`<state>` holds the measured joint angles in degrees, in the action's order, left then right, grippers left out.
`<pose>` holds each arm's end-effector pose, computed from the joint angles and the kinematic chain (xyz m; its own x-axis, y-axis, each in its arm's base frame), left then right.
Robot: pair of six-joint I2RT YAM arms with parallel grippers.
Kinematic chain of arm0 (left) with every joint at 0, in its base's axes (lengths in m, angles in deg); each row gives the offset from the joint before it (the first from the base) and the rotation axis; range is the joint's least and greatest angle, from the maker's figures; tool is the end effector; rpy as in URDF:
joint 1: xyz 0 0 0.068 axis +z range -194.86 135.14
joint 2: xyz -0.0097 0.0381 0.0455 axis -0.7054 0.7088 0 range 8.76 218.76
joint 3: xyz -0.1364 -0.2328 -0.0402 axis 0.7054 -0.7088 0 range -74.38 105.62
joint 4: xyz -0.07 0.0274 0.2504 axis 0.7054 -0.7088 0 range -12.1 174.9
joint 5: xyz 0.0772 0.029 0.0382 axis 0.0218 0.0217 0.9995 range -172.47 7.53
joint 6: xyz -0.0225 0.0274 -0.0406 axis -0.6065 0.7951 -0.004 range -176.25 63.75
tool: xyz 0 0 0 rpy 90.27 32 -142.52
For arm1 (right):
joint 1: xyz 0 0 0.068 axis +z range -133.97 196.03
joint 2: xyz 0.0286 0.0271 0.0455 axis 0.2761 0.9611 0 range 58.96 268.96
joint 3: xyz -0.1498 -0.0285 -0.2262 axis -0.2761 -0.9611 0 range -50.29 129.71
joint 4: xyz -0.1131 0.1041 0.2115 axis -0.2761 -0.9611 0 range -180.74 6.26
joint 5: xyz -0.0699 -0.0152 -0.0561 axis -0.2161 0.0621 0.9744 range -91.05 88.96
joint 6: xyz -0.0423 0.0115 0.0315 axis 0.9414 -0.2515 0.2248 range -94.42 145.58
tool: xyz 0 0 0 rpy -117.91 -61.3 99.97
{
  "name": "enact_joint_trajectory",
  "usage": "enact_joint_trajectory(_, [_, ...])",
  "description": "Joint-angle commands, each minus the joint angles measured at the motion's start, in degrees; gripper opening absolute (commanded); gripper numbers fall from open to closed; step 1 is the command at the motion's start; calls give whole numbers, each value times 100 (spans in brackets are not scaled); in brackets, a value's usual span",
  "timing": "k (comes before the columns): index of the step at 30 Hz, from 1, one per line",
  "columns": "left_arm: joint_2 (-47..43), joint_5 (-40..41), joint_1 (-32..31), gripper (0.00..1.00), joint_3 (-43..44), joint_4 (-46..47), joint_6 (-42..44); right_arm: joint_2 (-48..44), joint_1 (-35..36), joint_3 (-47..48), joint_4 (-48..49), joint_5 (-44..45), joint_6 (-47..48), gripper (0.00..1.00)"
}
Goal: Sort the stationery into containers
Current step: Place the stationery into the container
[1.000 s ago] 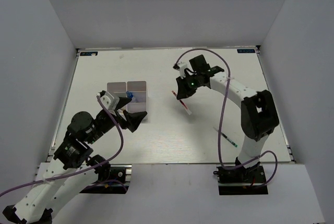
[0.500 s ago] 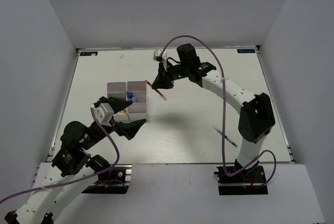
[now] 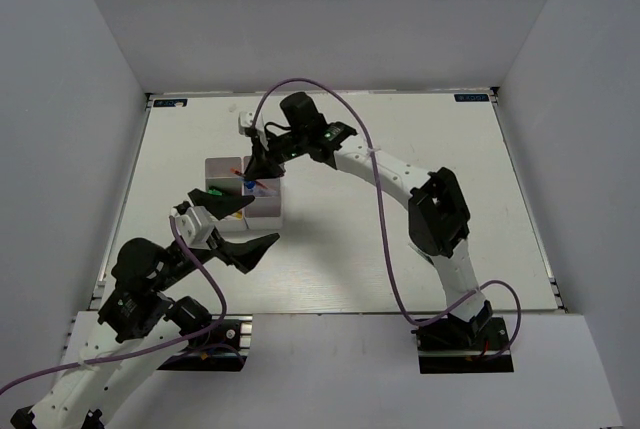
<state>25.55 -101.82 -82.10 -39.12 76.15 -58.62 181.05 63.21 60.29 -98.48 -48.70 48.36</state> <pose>0.0618 -0.0618 0.3424 0.0999 -0.1249 -0.9871 0.8358 0.5489 0.0152 0.3205 0.3848 0.3037 0.0887 -0.2880 -0.9535 -0.9873 -0.1518 -0.0460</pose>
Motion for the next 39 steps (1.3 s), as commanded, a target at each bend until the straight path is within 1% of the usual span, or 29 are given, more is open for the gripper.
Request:
enact_joint_trajectory(1, [-10,-60,32,99,-29,58,53,175,125,288,305,239,121,0])
enact_joint_trajectory(5, [-10,-60,32,99,-29,58,105,421,221,437,481,301,-89,0])
enact_joint_trajectory(13, [-10,-7,32,99,-29,6,105,633,318,508,393,240,-108,0])
enact_joint_trajectory(16, [-10,-7,32,99,-29,5,105,571,301,377,402,231,-73,0])
enact_joint_trajectory(20, [-63,-7,32,99,-29,5,105,483,292,-44,349,161,112,0])
enact_joint_trajectory(21, [-63,-7,32,99,-29,5,105,431,301,-81,297,143,164,9])
enact_joint_trajectory(24, [-63,-7,32,99,-29,5,105,290,301,-309,227,81,253,22])
enact_joint_trajectory(25, [-2,-7,32,99,-29,5,105,246,301,-344,218,73,305,29])
enact_joint_trajectory(29, [-1,-59,85,99,-29,5,105,-35,292,-617,200,108,358,44])
enact_joint_trajectory(32, [52,-60,85,99,-29,57,105,-281,301,-705,165,134,341,49])
enact_joint_trajectory(37, [113,-173,85,99,-29,111,53,-851,266,-924,77,231,341,49])
enact_joint_trajectory(39, [236,-304,85,99,-29,181,-9,-1098,248,-1082,94,520,305,49])
